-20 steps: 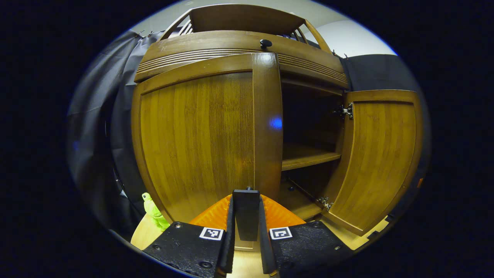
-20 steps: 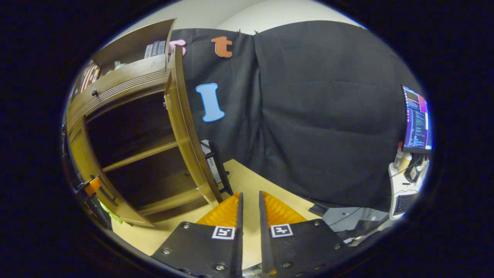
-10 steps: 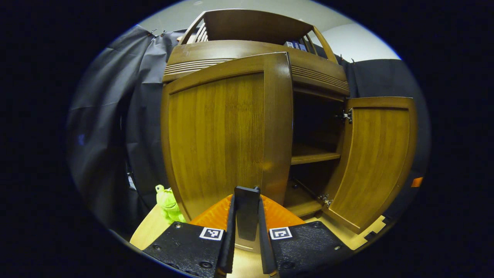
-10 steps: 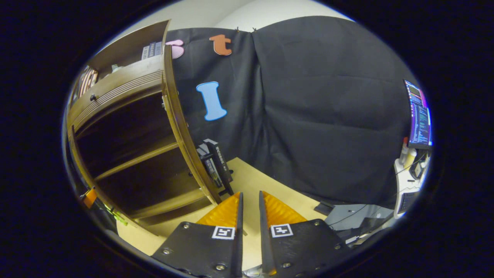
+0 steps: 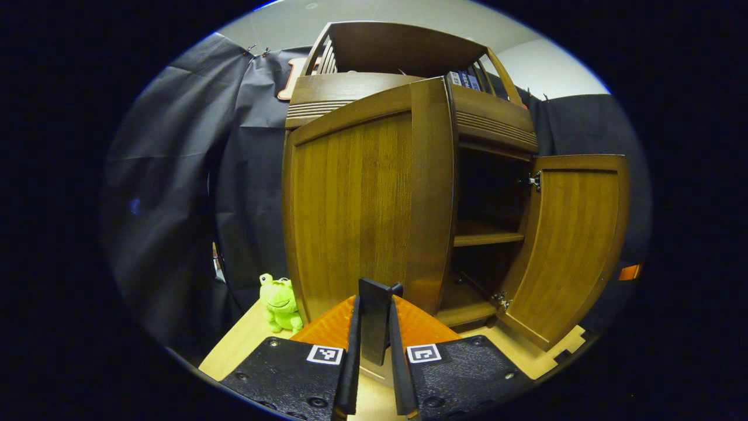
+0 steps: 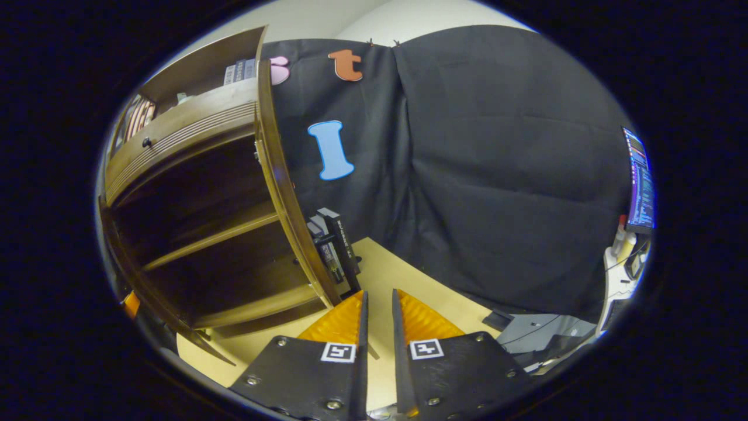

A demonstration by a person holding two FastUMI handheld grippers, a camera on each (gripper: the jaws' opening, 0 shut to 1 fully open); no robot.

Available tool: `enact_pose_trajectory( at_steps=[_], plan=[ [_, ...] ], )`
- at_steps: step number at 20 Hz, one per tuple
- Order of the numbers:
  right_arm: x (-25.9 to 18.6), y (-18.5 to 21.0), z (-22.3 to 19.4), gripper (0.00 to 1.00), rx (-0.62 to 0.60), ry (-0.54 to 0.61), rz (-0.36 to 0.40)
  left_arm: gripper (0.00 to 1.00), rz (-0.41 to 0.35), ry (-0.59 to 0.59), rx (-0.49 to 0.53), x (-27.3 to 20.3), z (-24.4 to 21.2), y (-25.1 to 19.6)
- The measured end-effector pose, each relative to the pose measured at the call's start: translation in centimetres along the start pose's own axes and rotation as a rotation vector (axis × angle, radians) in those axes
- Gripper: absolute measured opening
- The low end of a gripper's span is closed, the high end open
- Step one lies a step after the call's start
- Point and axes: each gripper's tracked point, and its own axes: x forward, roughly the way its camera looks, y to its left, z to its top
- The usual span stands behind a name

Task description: Open the right door of the double-door shoe cabinet with the right hand, and open the left door with the left hand.

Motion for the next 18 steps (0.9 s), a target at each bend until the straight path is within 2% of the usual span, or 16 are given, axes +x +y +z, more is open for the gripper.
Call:
enact_pose_trajectory(
  at_steps=[8,18],
  plan=[
    [0.6,0.8,-0.6,0.2,-0.003,0.015,0.011,0.19,0.044,0.015,0.04,-2.0,-0.2,2.0],
    [1.4,1.4,-0.9,0.2,-0.019,0.033,0.015,0.16,0.102,0.041,0.088,-3.6,-0.5,4.6]
  ],
)
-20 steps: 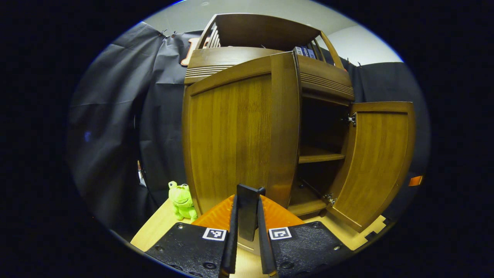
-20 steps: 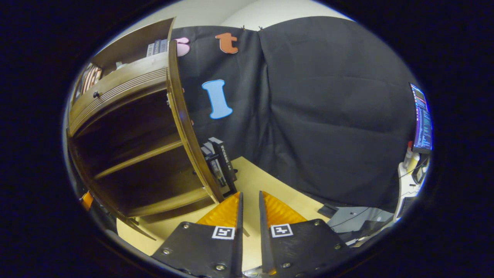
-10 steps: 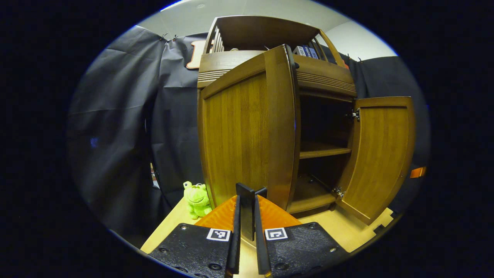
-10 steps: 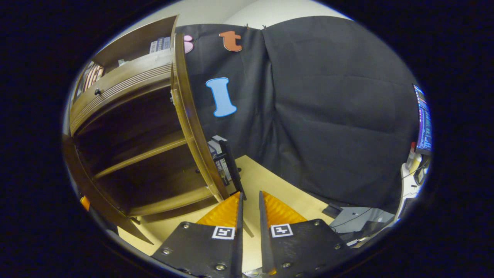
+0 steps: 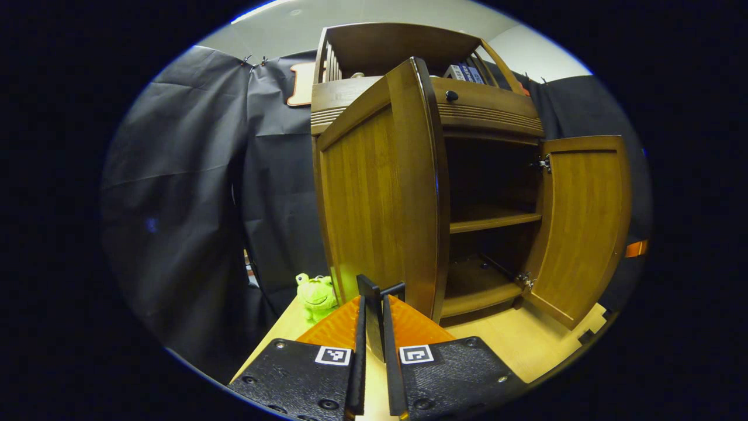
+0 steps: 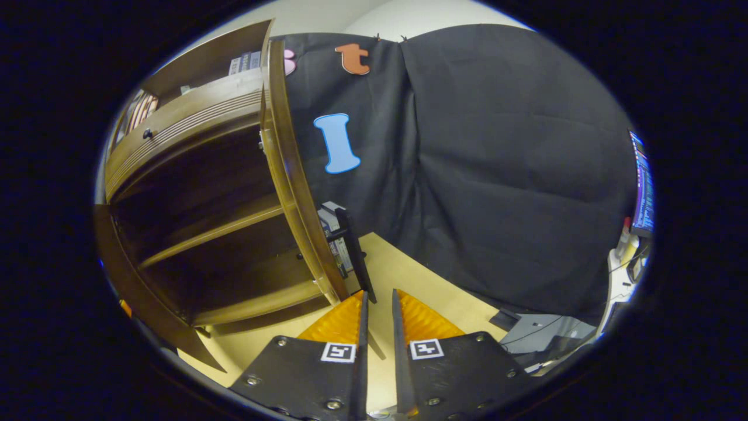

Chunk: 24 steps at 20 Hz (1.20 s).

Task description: Open the right door of the double-door shoe cabinet with the right hand, and open the left door with the left hand.

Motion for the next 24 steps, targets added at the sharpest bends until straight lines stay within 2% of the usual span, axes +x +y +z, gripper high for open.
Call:
enact_pose_trajectory(
  at_steps=[3,6,7,9,10,11,15,21,23,24],
  plan=[
    [0.3,0.4,-0.4,0.2,-0.008,0.014,0.011,0.12,0.082,0.056,0.001,-0.5,-1.4,2.7],
    [0.6,0.9,-0.9,0.2,-0.025,0.031,0.024,0.11,0.182,0.067,0.047,-1.2,-1.7,6.5],
    [1.0,0.9,-1.0,0.2,-0.036,0.033,0.017,0.03,0.174,0.061,0.022,-1.1,-1.7,7.3],
    [1.1,0.7,-0.8,0.19,-0.039,0.037,0.017,0.06,0.169,0.062,-0.013,-1.4,-1.9,8.1],
    [1.2,0.6,-0.8,0.2,-0.034,0.041,0.02,0.11,0.167,0.059,-0.022,-1.4,-1.9,8.1],
    [1.2,0.6,-0.9,0.2,-0.025,0.043,0.023,0.05,0.167,0.057,-0.029,-1.4,-1.8,8.1],
    [1.6,0.5,-0.6,0.19,-0.016,0.046,0.024,0.04,0.183,0.059,-0.059,-1.7,-1.9,8.6],
    [2.3,0.2,-1.2,0.2,-0.032,0.064,0.023,0.01,0.335,0.088,-0.048,-4.4,-2.8,13.2],
    [2.6,0.1,-1.3,0.19,-0.034,0.071,0.026,0.05,0.346,0.101,-0.076,-5.1,-3.1,13.5],
    [2.8,0.0,-1.4,0.19,-0.035,0.075,0.027,0.01,0.353,0.107,-0.082,-5.4,-3.2,13.5]
  ],
)
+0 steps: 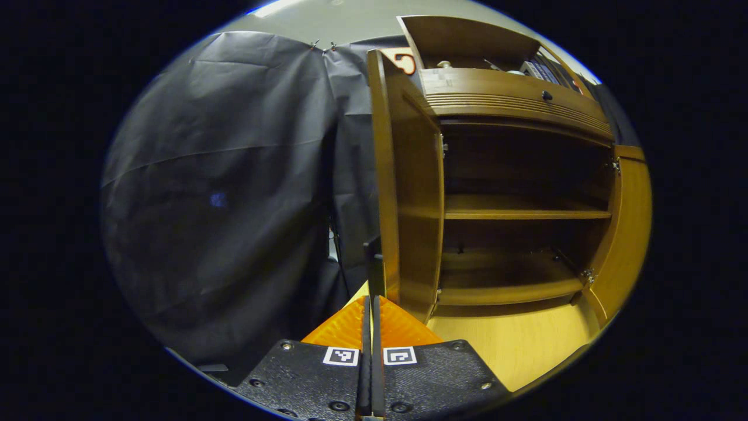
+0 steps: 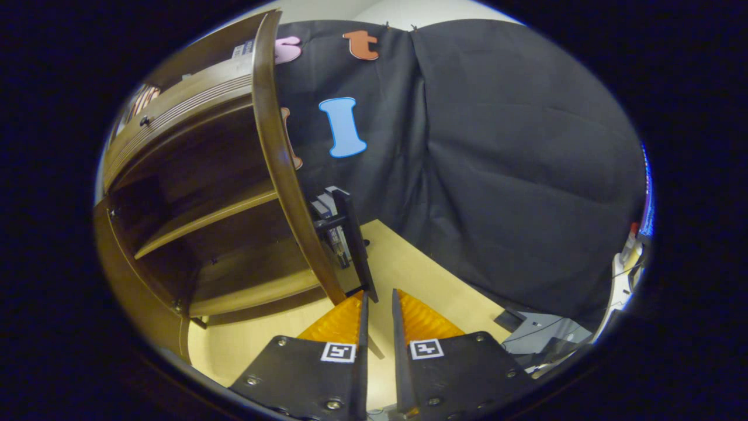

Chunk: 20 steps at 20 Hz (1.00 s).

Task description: Open the right door of the double-door shoe cabinet with the right hand, and open the left door with the left hand.

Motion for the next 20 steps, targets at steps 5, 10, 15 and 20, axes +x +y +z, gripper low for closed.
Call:
enact_pose_trajectory(
  at_steps=[5,10,15,20],
  plan=[
    [0.3,-0.2,-0.1,0.2,0.0,0.004,0.02,0.01,0.005,-0.008,0.002,-1.3,0.6,-1.2],
    [0.4,0.1,-0.2,0.2,-0.035,0.007,0.041,0.0,-0.025,-0.024,-0.013,-2.8,1.6,-3.9],
    [0.3,-0.3,0.3,0.19,-0.064,-0.007,0.056,0.06,-0.051,-0.037,-0.009,-3.7,2.4,-6.1],
    [-0.5,-1.5,1.4,0.19,-0.097,-0.042,0.045,0.02,-0.076,-0.054,-0.006,-3.4,3.5,-8.1]
  ],
)
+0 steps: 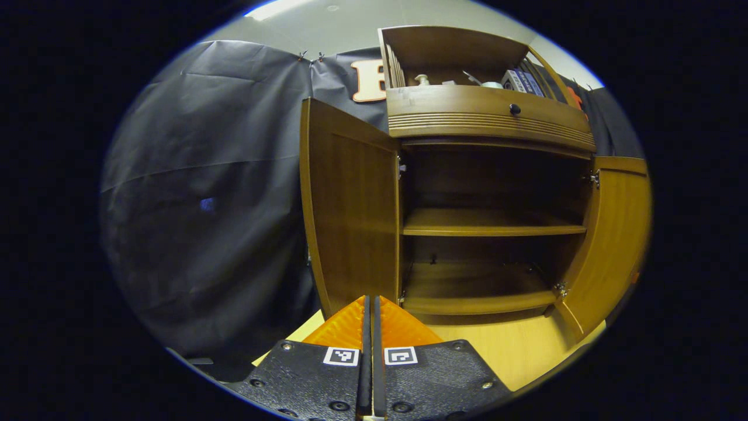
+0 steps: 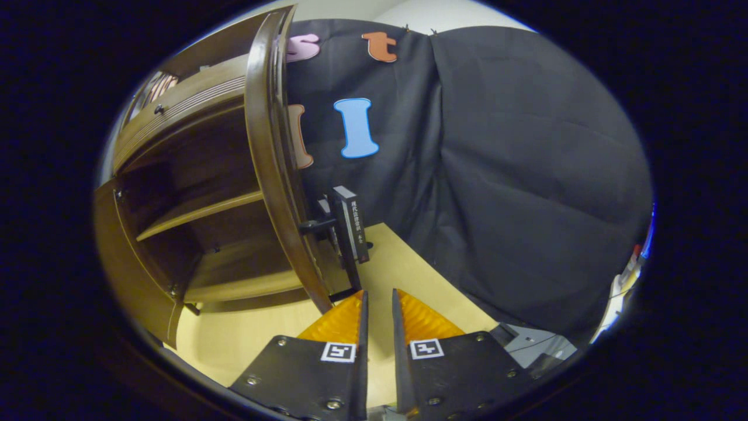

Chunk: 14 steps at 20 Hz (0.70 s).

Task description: Open the right door of the double-door shoe cabinet with the right hand, and open the left door with the left hand.

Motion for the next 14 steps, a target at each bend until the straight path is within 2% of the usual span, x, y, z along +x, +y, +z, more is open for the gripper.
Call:
enact_pose_trajectory(
  at_steps=[4,8,14],
  plan=[
    [-2.7,0.0,2.1,0.19,-0.034,-0.067,-0.006,0.0,-0.068,-0.023,0.002,1.0,1.5,-3.2],
    [-6.9,2.4,5.5,0.2,-0.08,-0.158,0.025,0.02,-0.169,-0.047,-0.01,2.5,3.0,-7.6],
    [-12.1,8.9,9.7,0.19,-0.053,-0.284,0.182,0.02,-0.331,-0.123,-0.008,3.2,7.7,-14.5]
  ],
)
